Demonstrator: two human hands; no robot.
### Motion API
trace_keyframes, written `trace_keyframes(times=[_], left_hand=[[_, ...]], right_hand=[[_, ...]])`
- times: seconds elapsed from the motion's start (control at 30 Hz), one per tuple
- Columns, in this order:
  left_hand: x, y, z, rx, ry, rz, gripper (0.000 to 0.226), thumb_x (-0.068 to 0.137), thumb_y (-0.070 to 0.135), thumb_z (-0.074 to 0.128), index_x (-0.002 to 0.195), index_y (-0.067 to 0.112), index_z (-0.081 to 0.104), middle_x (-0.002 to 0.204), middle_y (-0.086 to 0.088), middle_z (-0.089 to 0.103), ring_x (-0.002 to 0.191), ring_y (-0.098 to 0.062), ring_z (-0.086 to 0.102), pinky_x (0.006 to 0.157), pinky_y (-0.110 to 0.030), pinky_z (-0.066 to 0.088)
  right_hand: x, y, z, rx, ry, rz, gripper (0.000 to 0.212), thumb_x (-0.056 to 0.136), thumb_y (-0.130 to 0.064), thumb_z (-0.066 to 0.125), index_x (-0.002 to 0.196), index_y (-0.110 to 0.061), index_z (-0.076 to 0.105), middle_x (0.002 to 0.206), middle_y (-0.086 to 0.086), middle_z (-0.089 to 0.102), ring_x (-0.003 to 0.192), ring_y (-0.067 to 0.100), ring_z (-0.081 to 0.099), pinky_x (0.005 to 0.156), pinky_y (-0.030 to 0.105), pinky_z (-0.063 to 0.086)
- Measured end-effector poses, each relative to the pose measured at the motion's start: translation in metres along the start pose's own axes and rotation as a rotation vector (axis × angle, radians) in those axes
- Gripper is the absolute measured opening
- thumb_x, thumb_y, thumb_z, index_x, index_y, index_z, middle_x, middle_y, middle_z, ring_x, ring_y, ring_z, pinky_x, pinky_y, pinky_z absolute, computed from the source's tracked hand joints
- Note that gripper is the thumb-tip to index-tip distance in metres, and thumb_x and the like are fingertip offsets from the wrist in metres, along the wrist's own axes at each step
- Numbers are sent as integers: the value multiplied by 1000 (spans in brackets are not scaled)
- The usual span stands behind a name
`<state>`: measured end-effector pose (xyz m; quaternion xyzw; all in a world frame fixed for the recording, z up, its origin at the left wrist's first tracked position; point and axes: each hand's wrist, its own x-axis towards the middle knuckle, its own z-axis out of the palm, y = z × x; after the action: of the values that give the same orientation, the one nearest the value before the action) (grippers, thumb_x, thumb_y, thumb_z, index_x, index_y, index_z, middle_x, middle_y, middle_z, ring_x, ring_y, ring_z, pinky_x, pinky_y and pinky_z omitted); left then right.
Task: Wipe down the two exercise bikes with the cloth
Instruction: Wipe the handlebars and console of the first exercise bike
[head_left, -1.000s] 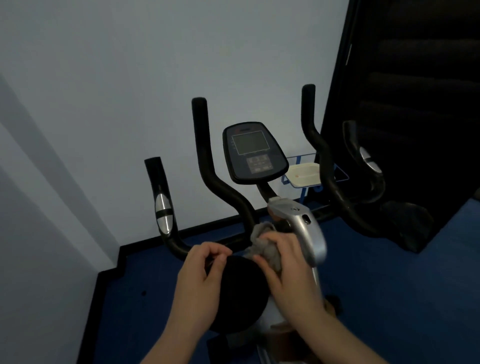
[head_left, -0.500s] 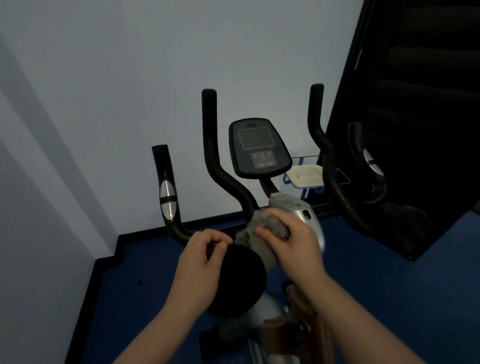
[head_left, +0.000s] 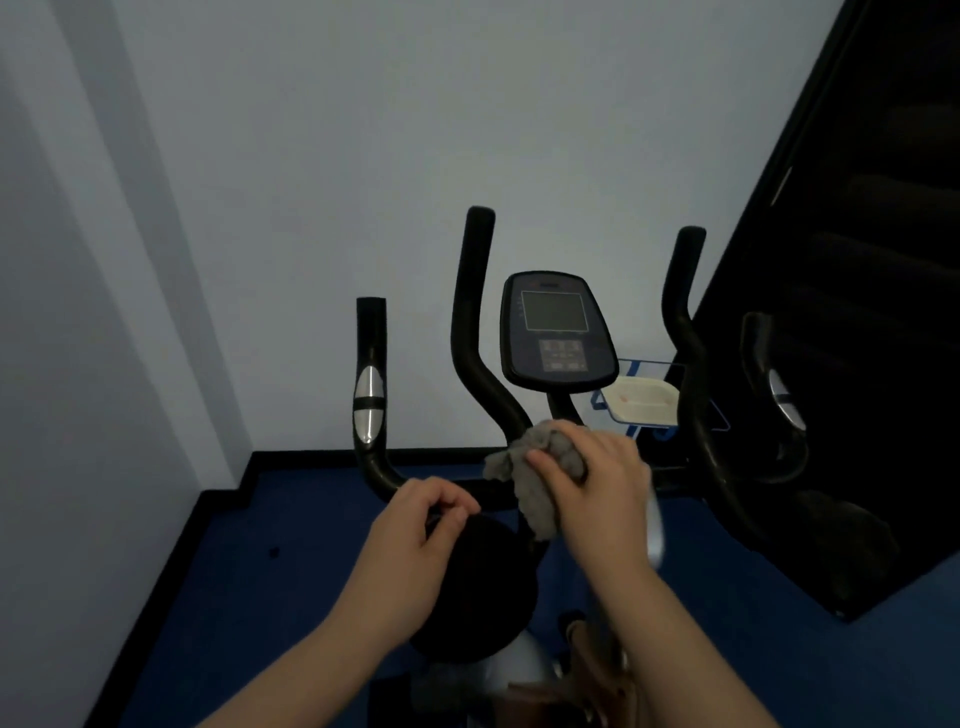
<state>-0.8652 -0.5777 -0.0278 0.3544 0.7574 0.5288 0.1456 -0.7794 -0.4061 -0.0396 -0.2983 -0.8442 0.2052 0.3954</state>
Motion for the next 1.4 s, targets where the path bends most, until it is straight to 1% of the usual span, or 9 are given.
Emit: trace_keyframes(times=[0.2, 0.33, 0.57, 0.77, 0.9, 1.0, 1.2, 1.3, 1.4], left_hand=[[0, 2, 3, 1, 23, -10, 17, 94, 18, 57, 86, 32, 63, 96, 16, 60, 92, 10, 54, 75, -6, 39], [1, -1, 4, -8, 14, -8, 18, 94, 16, 58, 86, 31, 64, 95, 14, 61, 91, 8, 54, 75, -4, 38], [1, -2, 3, -2, 17, 15, 18, 94, 15, 58, 87, 29, 65, 96, 12, 61, 91, 11, 53, 73, 0, 36], [0, -2, 2, 4, 18, 27, 16, 94, 15, 58, 89, 27, 66, 97, 10, 62, 90, 10, 54, 73, 0, 37], [1, -2, 2, 1, 23, 11, 18, 94, 13, 58, 88, 28, 66, 96, 11, 63, 91, 10, 54, 74, 0, 37], [0, -2, 4, -3, 48, 5, 19, 93, 14, 59, 87, 29, 66, 96, 12, 63, 92, 11, 54, 74, 0, 37], [-2, 1, 3, -15, 44, -1, 18, 94, 13, 58, 87, 28, 66, 94, 11, 62, 92, 9, 54, 74, 0, 37], [-3, -1, 3, -27, 41, -8, 18, 94, 14, 58, 87, 28, 66, 95, 12, 62, 92, 9, 54, 74, 0, 36], [-3, -3, 4, -19, 45, 3, 18, 94, 14, 59, 87, 29, 66, 95, 12, 62, 91, 8, 54, 73, 0, 36]], right_hand=[[-50, 6, -7, 198, -109, -3, 35, 81, -25, 76, 109, -42, 64, 100, -22, 58, 99, 8, 57, 86, 41, 49], [-3, -6, 6, 73, -93, -76, 24, 83, -28, 74, 105, -35, 67, 88, -15, 53, 85, 11, 53, 76, 35, 45], [-42, 1, -12, 235, -134, -2, 29, 82, -22, 76, 108, -33, 68, 99, -12, 60, 94, 8, 59, 83, 33, 52], [18, -11, 9, 170, -125, 1, 22, 85, -28, 72, 105, -34, 67, 97, -7, 58, 91, 16, 58, 83, 35, 49], [-29, -7, -7, 309, -67, 95, 31, 86, -21, 71, 105, -43, 62, 101, -19, 57, 97, -2, 56, 84, 15, 44], [-66, -4, -7, 355, -34, 64, 38, 83, -11, 75, 102, -42, 64, 101, -16, 59, 96, 0, 59, 81, 11, 45], [2, -6, 7, 245, -38, 17, 17, 86, -23, 72, 100, -32, 67, 93, -19, 56, 90, 2, 55, 81, 18, 42], [-34, -4, 2, 301, -24, 66, 25, 85, -21, 72, 110, -26, 68, 103, -13, 59, 98, 0, 55, 86, 19, 45], [-77, -3, -2, 259, -36, -68, 25, 83, -31, 63, 108, -34, 66, 101, -13, 54, 96, 3, 54, 80, 18, 45]])
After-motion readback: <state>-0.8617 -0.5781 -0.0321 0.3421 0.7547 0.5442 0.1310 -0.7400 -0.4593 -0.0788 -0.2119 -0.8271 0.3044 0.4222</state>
